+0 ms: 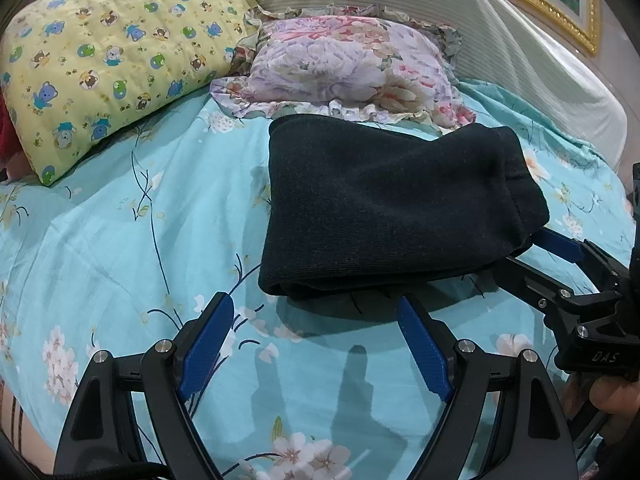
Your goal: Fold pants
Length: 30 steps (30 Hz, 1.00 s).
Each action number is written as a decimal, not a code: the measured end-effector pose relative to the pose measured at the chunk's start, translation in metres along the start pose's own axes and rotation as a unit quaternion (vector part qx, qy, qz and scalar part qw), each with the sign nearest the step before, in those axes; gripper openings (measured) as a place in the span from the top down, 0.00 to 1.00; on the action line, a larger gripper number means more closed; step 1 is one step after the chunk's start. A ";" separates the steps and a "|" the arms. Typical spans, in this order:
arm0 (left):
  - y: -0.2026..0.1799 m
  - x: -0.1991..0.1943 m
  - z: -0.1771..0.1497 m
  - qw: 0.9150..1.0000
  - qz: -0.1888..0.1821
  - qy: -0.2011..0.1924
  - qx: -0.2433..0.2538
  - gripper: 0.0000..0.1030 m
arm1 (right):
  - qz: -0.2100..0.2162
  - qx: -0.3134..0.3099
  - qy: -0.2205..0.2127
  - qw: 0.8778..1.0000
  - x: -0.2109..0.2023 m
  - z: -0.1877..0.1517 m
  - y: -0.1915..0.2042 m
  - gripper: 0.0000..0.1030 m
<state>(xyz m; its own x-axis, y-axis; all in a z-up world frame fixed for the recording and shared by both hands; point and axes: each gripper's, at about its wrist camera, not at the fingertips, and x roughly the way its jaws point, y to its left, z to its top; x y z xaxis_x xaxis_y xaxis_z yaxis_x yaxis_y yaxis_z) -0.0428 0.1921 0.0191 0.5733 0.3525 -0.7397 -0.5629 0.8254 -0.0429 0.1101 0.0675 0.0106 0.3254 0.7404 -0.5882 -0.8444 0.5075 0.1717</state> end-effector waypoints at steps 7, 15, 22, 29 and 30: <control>0.000 -0.004 0.000 1.000 0.000 -0.004 0.001 0.18 | 0.001 0.000 -0.004 1.000 -0.001 0.001 0.003 0.01; 0.000 -0.007 0.002 1.000 -0.001 -0.009 0.002 0.18 | 0.000 0.000 -0.008 1.000 -0.003 0.003 0.002 0.01; 0.001 -0.008 0.005 1.000 -0.004 -0.008 -0.003 0.18 | -0.001 0.000 -0.013 1.000 -0.007 0.005 0.001 0.01; 0.003 -0.008 0.010 1.000 -0.010 -0.011 -0.013 0.18 | -0.007 0.007 -0.021 1.000 -0.010 0.005 -0.003 0.01; 0.003 -0.008 0.011 1.000 -0.009 -0.010 -0.012 0.18 | -0.009 0.008 -0.022 1.000 -0.011 0.006 -0.004 0.01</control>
<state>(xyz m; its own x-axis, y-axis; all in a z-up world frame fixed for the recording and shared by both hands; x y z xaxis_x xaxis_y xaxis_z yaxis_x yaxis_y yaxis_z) -0.0425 0.1964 0.0317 0.5950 0.3468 -0.7250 -0.5663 0.8210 -0.0721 0.1123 0.0596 0.0209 0.3585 0.7499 -0.5560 -0.8313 0.5274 0.1754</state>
